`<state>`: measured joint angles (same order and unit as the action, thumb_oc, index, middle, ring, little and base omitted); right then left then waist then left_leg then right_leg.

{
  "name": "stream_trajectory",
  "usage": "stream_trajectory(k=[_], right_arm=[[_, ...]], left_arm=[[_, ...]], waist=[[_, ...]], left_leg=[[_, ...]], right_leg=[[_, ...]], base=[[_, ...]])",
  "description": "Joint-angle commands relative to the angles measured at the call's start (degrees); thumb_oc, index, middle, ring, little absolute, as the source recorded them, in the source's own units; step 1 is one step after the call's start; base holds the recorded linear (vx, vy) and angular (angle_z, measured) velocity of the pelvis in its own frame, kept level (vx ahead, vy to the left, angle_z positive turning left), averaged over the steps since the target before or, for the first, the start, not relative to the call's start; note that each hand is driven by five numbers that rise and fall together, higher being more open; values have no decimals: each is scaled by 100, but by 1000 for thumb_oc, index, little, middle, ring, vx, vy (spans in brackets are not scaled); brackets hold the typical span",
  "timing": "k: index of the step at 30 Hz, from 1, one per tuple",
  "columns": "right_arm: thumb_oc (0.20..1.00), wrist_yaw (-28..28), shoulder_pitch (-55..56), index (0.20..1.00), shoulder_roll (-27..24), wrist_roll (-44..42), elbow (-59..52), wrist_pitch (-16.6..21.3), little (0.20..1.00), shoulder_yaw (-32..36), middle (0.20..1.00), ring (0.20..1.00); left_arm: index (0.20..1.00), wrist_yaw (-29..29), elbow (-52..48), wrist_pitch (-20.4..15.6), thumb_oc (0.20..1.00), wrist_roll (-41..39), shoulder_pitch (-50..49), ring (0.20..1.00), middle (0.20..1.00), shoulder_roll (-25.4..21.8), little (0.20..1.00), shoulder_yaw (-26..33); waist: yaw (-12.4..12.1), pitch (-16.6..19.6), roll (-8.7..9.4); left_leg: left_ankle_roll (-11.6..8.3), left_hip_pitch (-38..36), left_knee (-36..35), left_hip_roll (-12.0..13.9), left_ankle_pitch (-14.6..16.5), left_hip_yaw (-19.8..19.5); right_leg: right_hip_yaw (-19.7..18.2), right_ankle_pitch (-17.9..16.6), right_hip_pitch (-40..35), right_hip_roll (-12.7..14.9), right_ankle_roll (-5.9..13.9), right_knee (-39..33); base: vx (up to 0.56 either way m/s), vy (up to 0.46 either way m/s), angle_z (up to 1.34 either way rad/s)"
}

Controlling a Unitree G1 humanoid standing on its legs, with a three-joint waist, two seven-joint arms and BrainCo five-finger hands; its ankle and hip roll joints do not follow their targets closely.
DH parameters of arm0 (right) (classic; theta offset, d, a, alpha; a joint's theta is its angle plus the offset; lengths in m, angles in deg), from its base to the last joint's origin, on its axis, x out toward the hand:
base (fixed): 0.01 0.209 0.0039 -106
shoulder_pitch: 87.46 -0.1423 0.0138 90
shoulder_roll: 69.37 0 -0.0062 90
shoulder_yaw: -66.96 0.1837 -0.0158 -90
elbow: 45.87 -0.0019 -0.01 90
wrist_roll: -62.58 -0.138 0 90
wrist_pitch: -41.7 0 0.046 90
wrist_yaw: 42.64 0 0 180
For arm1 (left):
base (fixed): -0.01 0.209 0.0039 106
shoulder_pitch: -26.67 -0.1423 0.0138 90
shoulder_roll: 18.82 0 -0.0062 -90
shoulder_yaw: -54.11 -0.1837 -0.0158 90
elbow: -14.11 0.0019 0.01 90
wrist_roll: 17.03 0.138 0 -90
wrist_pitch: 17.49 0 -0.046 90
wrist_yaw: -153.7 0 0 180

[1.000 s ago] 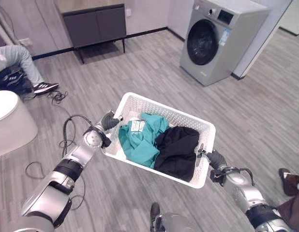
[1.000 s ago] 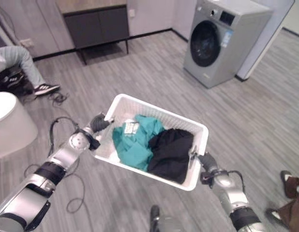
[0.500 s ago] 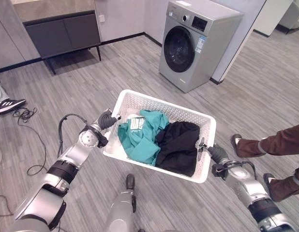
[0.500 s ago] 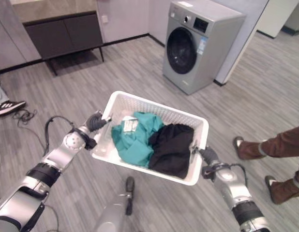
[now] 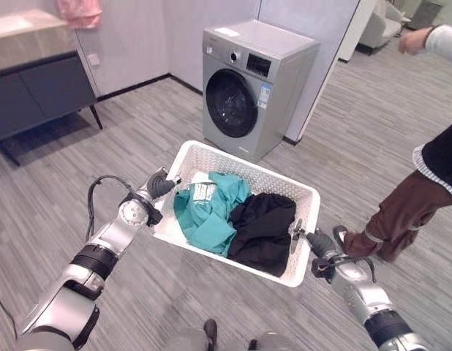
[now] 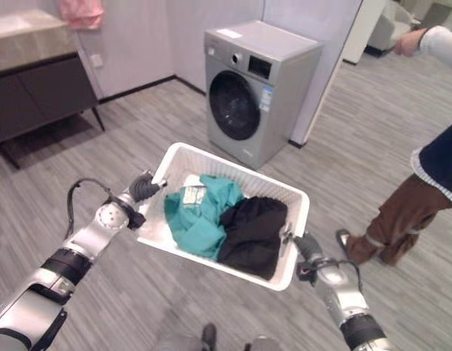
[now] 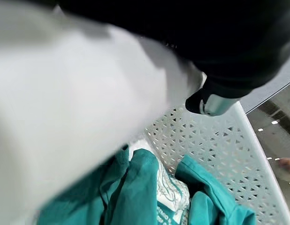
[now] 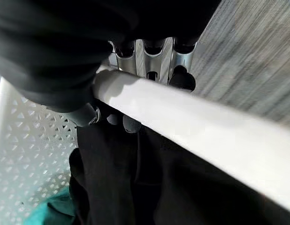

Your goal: Grab the laundry basket,head to the washer,open it,put in the laundry and shut it.

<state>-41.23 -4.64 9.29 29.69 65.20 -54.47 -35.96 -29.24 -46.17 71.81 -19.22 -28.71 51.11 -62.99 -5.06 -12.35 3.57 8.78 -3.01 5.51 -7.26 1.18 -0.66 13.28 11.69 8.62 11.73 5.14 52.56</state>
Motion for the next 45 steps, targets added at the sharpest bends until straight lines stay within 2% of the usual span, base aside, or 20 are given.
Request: stream_trajectory(k=[1,2,4,8,11,12,14,15,16,18,19,21,23,24,25,26,28,30,34,45], right_arm=[[200,-402,-515,200,185,-478,-631,804,200,238,200,200],[200,-361,-478,200,140,-552,-620,837,200,331,200,200],[200,-330,-385,200,108,-600,-598,888,200,467,200,200],[200,-321,-333,200,125,-617,-435,961,200,624,200,200],[200,-339,-319,200,97,-669,-349,975,200,680,200,200],[200,-290,-232,200,66,-695,-339,1060,200,828,200,200],[200,-288,-184,200,25,-674,-289,1101,200,871,200,200],[200,-298,-160,200,-97,-691,-201,1102,200,860,200,200],[200,-300,-162,200,-100,-693,-197,1105,200,857,200,200],[200,-292,-200,200,-221,-739,-95,1085,200,817,200,200],[200,-299,-213,200,-282,-831,-127,1054,200,810,200,200],[200,-288,-195,200,-293,-882,-120,1095,200,794,200,200],[200,-240,-178,200,-301,-888,-83,1086,200,818,200,200],[200,-192,-170,200,-277,-872,-52,1099,200,814,200,200],[200,-195,-164,200,-294,-755,-54,1079,200,804,200,200],[200,-194,-165,200,-293,-754,-55,1078,200,806,200,200],[200,-177,-199,200,-277,-618,-100,1083,200,786,200,200],[200,-192,-320,200,-203,-510,115,1112,200,683,200,200],[200,-336,-312,200,-34,-798,298,1073,200,625,200,200],[200,-386,-298,200,151,-857,485,1068,200,590,200,200]], left_arm=[[200,-19,-142,-257,200,-162,64,200,200,68,200,88],[200,-65,-51,-270,200,-121,99,200,200,89,200,134],[200,-127,21,-303,200,-17,84,200,200,147,200,192],[200,-218,183,-336,200,145,45,200,200,272,200,258],[200,-202,222,-371,200,165,-20,200,200,287,200,272],[200,-214,299,-395,200,197,-34,200,200,322,200,248],[200,-210,282,-406,200,207,-80,200,200,355,200,262],[200,-165,278,-419,200,86,-165,200,200,378,200,258],[200,-164,278,-419,200,84,-166,200,200,379,200,260],[200,-109,225,-361,200,-4,-222,200,200,334,200,310],[200,-71,64,-307,200,-63,-284,200,200,221,200,375],[200,-65,57,-284,200,-79,-291,200,200,243,200,367],[200,-37,-28,-255,200,-113,-307,200,200,235,200,346],[200,9,-10,-236,200,-185,-263,200,200,298,200,287],[200,19,14,-233,200,-176,-263,200,200,316,200,301],[200,19,14,-234,200,-175,-261,200,200,315,200,301],[200,15,30,-286,200,-209,-268,200,200,322,200,317],[200,-52,299,-350,200,-250,-207,200,200,405,200,251],[200,-28,455,-355,200,-263,-115,200,200,471,200,112],[200,43,470,-369,200,-359,-337,200,200,454,200,158]], waist=[[69,576,-92],[142,570,-31],[225,534,-8],[358,498,-48],[420,542,-54],[506,681,-16],[560,753,-59],[633,846,-111],[646,853,-126],[620,803,-128],[588,740,-46],[533,659,-13],[480,568,51],[367,428,105],[329,414,112],[329,421,140],[253,415,112],[69,394,68],[53,479,12],[-70,733,10]], left_leg=[[-641,-26,-137,792,275,160],[-745,-95,-114,787,438,131],[-827,-228,-6,791,668,74],[-887,-591,159,864,1027,92],[-959,-840,178,948,1110,72],[-1063,-1009,307,1055,1103,9],[-1151,-1051,467,1206,1001,-16],[-1257,-903,1223,1529,472,-104],[-1265,-873,1264,1548,494,-121],[-1213,-280,2799,1853,-253,-282],[-1020,240,3863,1935,-564,-418],[-953,516,4372,1964,-736,-538],[-852,866,4336,2164,-799,-392],[-849,1275,3806,2020,-414,-192],[-897,1324,3230,1911,-285,-58],[-889,1313,3182,1883,-321,-40],[-1040,1262,1664,1746,-339,203],[-1216,1222,792,1417,-412,-85],[-1251,940,444,1311,-343,-224],[-1126,373,-93,1216,-205,-79]], right_leg=[[116,-1002,-404,9,166,-2871],[-107,-1088,-301,1,217,-3994],[-368,-1466,-196,48,375,-4854],[-507,-1859,115,145,578,-5535],[-512,-1940,96,78,611,-5543],[-685,-2053,-33,-16,588,-5398],[-768,-2064,-83,-147,535,-5280],[-818,-1906,-196,-434,337,-5038],[-802,-1897,-187,-448,329,-5026],[-735,-1630,-449,-740,-13,-4904],[-814,-1463,-659,-973,-268,-4900],[-873,-1423,-776,-1079,-399,-4920],[-877,-1288,-978,-1196,-508,-5008],[-832,-1236,-1161,-1175,-472,-5073],[-815,-1181,-1214,-1154,-427,-5096],[-819,-1188,-1203,-1125,-424,-5100],[-752,-1091,-1256,-1063,-331,-5086],[-743,-912,-1428,-1043,-273,-5027],[-737,-824,-1515,-1030,-246,-5002],[-689,-760,-1704,-803,-95,-5130]], base=[[431,-221,93],[546,-292,96],[359,-219,53],[274,-150,37],[389,-241,23],[530,-379,22],[406,-340,23],[257,-269,11],[331,-397,8],[236,-444,-4],[283,-586,-21],[149,-328,-38],[159,-238,-28],[205,-143,-6],[154,-47,6],[121,46,4],[134,93,-10],[167,114,-14],[158,86,-32],[81,60,8]])
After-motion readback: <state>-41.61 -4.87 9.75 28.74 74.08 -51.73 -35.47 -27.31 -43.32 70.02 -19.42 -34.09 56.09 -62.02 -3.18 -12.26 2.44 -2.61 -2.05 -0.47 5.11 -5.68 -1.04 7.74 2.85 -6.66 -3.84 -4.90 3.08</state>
